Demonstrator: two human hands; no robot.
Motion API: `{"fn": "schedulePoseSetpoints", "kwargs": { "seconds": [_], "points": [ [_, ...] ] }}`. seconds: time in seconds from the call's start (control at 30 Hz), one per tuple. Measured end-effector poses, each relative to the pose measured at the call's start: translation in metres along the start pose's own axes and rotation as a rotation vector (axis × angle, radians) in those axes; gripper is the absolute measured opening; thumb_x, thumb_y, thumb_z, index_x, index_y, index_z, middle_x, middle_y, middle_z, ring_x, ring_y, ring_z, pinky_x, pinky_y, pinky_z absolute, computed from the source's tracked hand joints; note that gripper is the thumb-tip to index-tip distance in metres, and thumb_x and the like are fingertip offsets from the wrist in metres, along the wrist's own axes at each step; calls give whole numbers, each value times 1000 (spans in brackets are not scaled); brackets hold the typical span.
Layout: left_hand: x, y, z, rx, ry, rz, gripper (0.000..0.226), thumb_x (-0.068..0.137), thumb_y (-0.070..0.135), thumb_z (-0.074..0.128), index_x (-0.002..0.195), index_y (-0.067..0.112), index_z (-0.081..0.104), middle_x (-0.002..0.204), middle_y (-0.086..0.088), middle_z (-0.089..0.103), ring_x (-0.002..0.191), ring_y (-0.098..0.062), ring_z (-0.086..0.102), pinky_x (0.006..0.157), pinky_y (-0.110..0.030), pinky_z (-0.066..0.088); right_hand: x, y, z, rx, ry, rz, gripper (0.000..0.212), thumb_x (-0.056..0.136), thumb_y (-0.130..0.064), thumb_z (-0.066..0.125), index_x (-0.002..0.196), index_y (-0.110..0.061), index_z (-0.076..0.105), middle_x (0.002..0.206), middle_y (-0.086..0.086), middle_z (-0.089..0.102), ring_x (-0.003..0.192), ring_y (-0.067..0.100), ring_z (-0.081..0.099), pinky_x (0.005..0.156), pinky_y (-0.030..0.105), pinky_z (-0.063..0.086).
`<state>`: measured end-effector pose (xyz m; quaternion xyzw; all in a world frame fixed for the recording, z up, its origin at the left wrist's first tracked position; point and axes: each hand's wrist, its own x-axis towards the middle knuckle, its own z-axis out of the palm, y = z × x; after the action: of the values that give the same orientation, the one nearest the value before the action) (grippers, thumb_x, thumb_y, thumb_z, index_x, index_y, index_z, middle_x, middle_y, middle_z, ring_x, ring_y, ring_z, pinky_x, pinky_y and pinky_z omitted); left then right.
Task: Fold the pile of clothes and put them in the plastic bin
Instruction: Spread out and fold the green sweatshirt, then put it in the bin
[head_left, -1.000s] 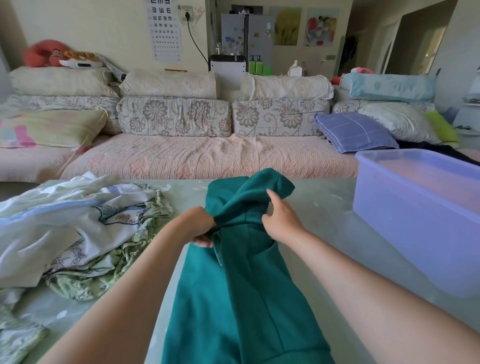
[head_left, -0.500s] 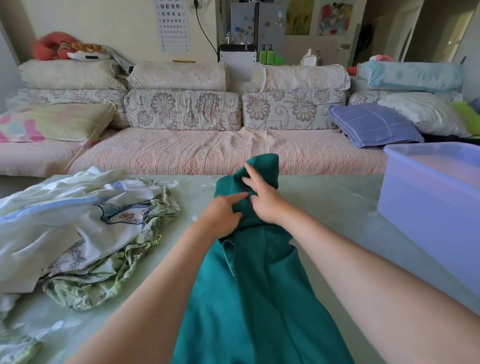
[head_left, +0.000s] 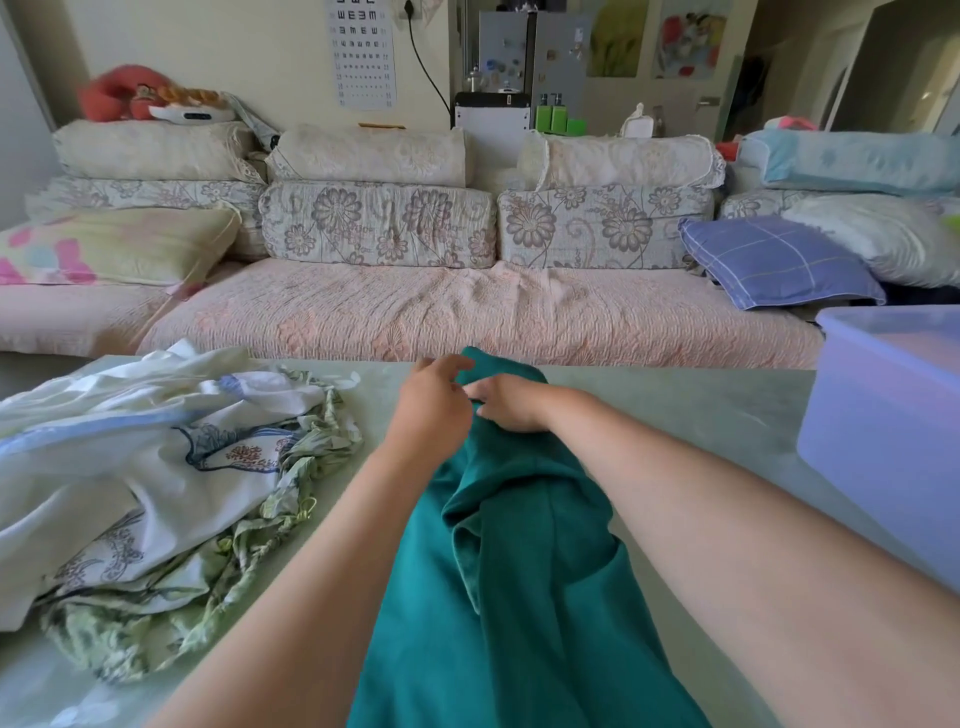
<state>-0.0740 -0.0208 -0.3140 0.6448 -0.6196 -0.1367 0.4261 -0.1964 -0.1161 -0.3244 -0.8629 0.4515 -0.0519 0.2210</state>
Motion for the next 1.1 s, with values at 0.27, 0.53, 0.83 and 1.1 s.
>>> {"fn": "schedulePoseSetpoints", "kwargs": {
  "seconds": [0.27,0.53,0.83,1.1],
  "points": [
    [18,-25,44,73,-278,-164,41,93,23,56,135,25,59,132,-6,62,121,-25,56,105,-27,41,-2,44,-15,156,645,192,42,93,-3,47,124,-24,65,133,2,58,125,23,53,105,32,42],
    [51,-4,3,-199,10,-122,54,92,-2,32,126,21,67,127,-14,63,109,-32,62,99,-36,50,11,38,-28,-13,762,262,19,100,-22,47,83,-19,56,83,1,60,88,32,59,66,36,39],
    [35,-76,8,131,-176,-361,54,91,-1,40,141,17,53,139,-14,55,126,-31,53,107,-33,41,19,11,10,45,292,26,46,100,-24,49,145,-29,50,161,2,32,147,20,29,120,33,21],
    [30,-72,5,384,-299,-422,56,95,42,32,149,31,37,152,-11,30,141,-33,20,110,-47,25,10,-2,17,-163,210,193,54,103,-40,36,156,-32,28,168,2,5,153,22,10,121,46,17]
  ]
}}
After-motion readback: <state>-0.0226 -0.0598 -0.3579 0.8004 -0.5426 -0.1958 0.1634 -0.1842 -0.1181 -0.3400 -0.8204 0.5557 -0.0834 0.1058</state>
